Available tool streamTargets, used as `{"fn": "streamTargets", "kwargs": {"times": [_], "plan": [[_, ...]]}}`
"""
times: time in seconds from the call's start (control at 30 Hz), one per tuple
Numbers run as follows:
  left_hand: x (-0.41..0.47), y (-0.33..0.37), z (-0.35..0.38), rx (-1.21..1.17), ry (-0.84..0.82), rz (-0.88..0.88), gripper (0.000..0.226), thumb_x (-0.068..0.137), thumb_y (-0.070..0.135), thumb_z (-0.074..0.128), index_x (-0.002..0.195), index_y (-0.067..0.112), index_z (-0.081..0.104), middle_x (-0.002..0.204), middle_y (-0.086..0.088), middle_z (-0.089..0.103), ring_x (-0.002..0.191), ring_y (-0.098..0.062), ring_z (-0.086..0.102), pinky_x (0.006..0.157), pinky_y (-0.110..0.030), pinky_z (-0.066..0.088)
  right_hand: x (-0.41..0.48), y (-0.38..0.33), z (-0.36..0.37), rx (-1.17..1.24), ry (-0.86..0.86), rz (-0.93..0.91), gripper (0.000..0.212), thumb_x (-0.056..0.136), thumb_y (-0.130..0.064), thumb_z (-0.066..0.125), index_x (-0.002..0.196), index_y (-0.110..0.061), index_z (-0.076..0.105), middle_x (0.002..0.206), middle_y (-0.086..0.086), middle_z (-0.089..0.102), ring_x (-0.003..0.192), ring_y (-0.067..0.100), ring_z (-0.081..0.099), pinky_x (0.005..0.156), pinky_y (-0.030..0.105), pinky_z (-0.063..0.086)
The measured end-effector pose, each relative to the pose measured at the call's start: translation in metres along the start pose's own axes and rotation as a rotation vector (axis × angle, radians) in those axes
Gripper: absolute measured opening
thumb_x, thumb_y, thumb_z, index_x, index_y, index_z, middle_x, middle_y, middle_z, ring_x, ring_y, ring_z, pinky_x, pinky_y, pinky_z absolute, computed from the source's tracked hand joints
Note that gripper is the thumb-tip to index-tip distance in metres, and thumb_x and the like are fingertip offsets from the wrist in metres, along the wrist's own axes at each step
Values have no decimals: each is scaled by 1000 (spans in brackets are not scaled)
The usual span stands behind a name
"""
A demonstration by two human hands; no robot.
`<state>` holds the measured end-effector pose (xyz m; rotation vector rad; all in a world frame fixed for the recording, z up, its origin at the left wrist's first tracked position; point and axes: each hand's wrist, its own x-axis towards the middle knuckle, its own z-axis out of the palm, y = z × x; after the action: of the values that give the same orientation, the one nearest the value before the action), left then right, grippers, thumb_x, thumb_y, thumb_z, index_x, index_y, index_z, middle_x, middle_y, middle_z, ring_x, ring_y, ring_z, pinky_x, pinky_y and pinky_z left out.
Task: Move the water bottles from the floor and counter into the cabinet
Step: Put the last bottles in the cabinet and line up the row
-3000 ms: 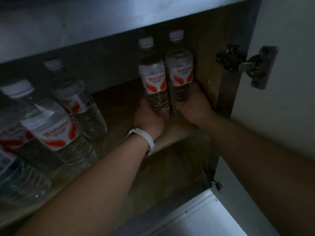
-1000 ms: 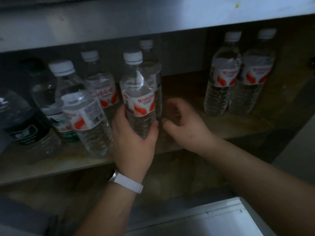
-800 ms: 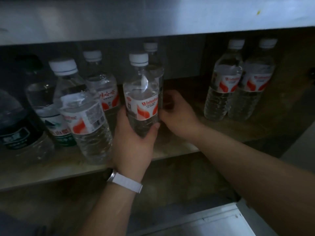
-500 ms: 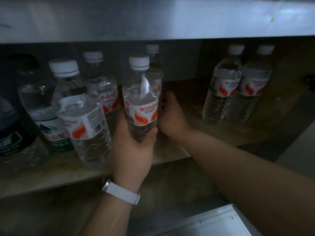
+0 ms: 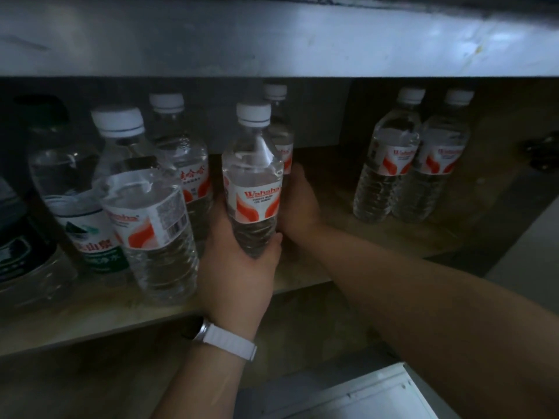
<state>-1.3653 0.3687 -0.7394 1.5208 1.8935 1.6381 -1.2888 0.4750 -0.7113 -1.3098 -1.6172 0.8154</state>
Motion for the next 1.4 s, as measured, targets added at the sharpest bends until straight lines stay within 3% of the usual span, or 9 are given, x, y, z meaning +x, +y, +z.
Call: {"fn": "streamTargets", "kwargs": {"times": [0.07, 0.13, 0.23, 0.33, 0.5, 0.73, 0.9, 1.2, 1.4], "plan": [[1, 1, 3, -16, 0, -19, 83, 76, 38, 82, 145, 36, 36, 139, 8, 58, 126, -19, 57, 102, -44, 49, -2, 9, -7, -31, 15, -19, 72, 65, -65, 64, 124, -26, 46, 117, -9, 61, 107, 13, 61, 88, 29, 49], [2, 3, 7, -47, -13, -51, 83, 77, 36, 82, 146, 36, 36, 138, 9, 59, 125, -18, 58, 101, -41, 49, -3, 19, -19, -24, 44, -37, 66, 67, -57, 76, 119, -33, 43, 105, -23, 56, 95, -2, 57, 80, 19, 45], [5, 6, 14, -55, -32, -77, 82, 78, 35, 81, 146, 38, 36, 139, 11, 58, 126, -18, 57, 99, -38, 47, -8, 29, -40, -28, 48, -64, 65, 72, -52, 79, 122, -39, 40, 103, -28, 52, 86, -14, 51, 72, 9, 39], [8, 9, 20, -67, -69, -90, 77, 80, 33, 80, 144, 37, 38, 138, 11, 58, 126, -18, 56, 98, -40, 48, -12, 40, -63, -41, 59, -52, 64, 76, -37, 81, 127, -33, 42, 104, -24, 53, 89, -9, 52, 75, 14, 40], [18, 11, 30, -114, -131, -118, 77, 81, 27, 81, 143, 35, 36, 139, 10, 56, 128, -18, 55, 93, -32, 44, -12, 52, -83, -20, 98, -40, 68, 76, -26, 83, 131, -29, 44, 114, -16, 58, 102, 0, 53, 83, 22, 42], [41, 15, 54, -142, -198, -96, 77, 81, 25, 82, 144, 28, 38, 141, 5, 56, 131, -20, 54, 93, -28, 40, -1, 58, -82, -26, 114, -112, 65, 74, -32, 83, 129, -29, 50, 121, -15, 62, 115, 3, 58, 94, 26, 47], [50, 19, 69, -166, -201, -118, 73, 83, 24, 80, 144, 28, 39, 141, 4, 57, 130, -21, 55, 94, -28, 40, 3, 52, -84, 72, 73, -236, 41, 81, -17, 80, 106, -40, 57, 104, -21, 65, 96, -20, 57, 78, 3, 44], [55, 12, 82, -136, -187, -86, 78, 83, 31, 80, 146, 27, 35, 141, 1, 57, 129, -23, 56, 93, -29, 42, 11, 55, -83, 44, 109, -375, 40, 85, -12, 76, 110, -38, 58, 109, -19, 66, 105, -14, 59, 83, 4, 44], [58, 9, 84, -145, -204, -72, 78, 83, 30, 79, 147, 28, 34, 142, 2, 56, 130, -23, 55, 97, -30, 42, 10, 58, -84, 23, 114, -394, 44, 83, -10, 77, 106, -39, 54, 105, -23, 62, 102, -21, 54, 82, 0, 41]]}}
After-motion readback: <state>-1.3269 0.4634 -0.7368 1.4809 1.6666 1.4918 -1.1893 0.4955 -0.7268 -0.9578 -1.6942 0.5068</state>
